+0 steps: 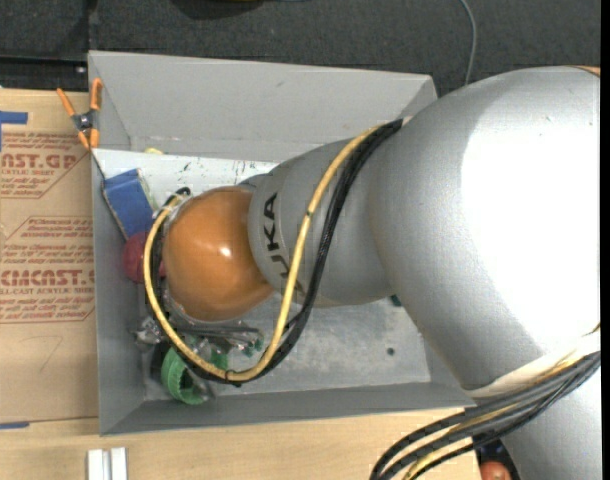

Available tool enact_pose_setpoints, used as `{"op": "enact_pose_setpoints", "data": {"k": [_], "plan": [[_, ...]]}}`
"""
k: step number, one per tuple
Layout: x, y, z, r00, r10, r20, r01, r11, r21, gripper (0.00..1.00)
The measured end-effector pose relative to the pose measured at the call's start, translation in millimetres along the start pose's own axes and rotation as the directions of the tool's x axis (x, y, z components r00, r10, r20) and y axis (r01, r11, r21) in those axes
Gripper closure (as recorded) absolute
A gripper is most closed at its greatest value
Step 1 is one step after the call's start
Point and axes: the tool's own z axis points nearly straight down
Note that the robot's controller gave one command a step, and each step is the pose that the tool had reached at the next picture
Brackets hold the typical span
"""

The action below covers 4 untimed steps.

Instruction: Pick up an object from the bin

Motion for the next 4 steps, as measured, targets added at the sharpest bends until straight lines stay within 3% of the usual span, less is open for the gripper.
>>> {"op": "enact_pose_setpoints", "data": {"k": [1, 2, 4], "plan": [[-10.9, -13.7, 0.7, 0.992, -0.122, 0.022, 0.122, 0.993, -0.002, 1.0], [-10.8, -13.6, 0.3, 0.992, -0.122, 0.022, 0.122, 0.993, -0.002, 1.0], [-9.3, -12.0, -33.5, 0.992, -0.122, 0.017, 0.122, 0.993, -0.006, 1.0]]}}
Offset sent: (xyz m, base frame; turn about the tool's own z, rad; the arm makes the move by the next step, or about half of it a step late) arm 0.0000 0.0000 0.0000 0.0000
